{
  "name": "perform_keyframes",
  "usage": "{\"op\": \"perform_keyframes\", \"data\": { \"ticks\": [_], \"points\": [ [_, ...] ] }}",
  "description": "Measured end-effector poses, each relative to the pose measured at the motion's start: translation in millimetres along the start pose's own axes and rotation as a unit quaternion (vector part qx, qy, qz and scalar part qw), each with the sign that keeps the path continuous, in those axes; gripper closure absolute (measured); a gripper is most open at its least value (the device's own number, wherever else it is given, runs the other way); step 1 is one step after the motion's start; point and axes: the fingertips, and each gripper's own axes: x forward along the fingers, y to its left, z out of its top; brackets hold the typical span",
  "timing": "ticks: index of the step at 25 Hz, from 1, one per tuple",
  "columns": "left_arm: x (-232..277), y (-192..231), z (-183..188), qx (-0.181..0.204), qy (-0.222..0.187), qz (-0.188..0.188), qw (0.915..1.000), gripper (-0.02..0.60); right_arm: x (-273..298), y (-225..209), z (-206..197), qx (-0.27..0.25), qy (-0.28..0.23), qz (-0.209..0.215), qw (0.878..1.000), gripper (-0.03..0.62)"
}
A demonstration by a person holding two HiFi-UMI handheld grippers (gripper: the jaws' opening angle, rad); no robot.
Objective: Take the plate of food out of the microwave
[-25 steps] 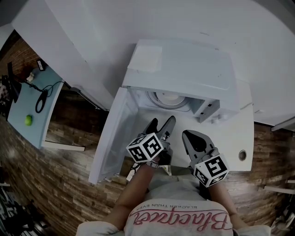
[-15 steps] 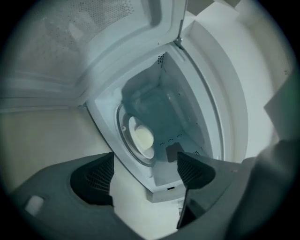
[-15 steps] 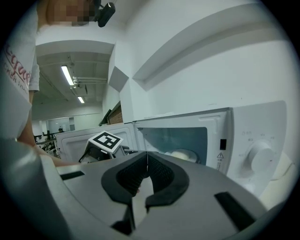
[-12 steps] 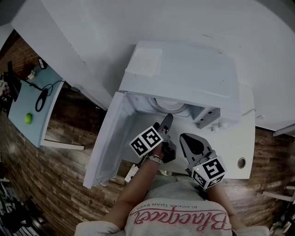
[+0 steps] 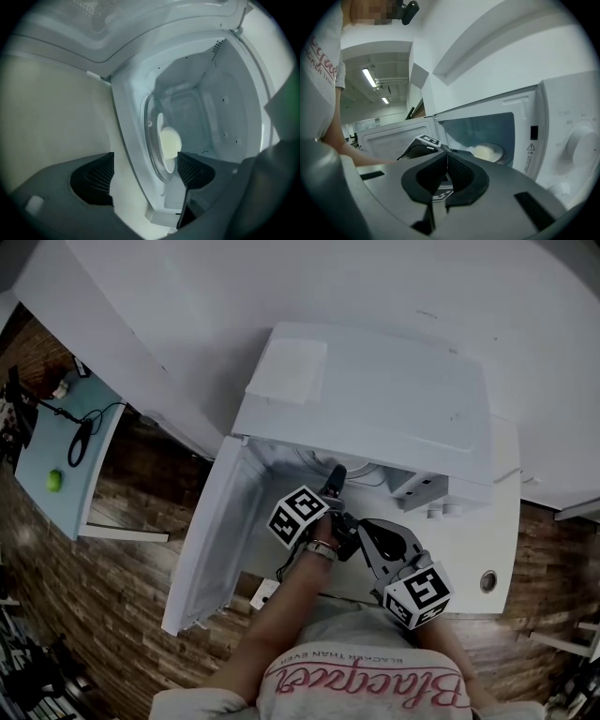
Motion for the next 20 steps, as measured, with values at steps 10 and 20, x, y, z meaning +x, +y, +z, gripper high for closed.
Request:
{"op": "perform_keyframes", "data": {
  "ticks": [10,20],
  "points": [
    [18,5,5,-0.016,-0.020,0.063,0.9977,0.170,2,-22,-3,0.011,0.002,-0.016,1.000,0.582],
    [23,11,5,0.007,-0.013,0.130,0.9915,0.173,-2,-30,0,0.014,-0.007,-0.033,0.999,0.582]
  ]
}}
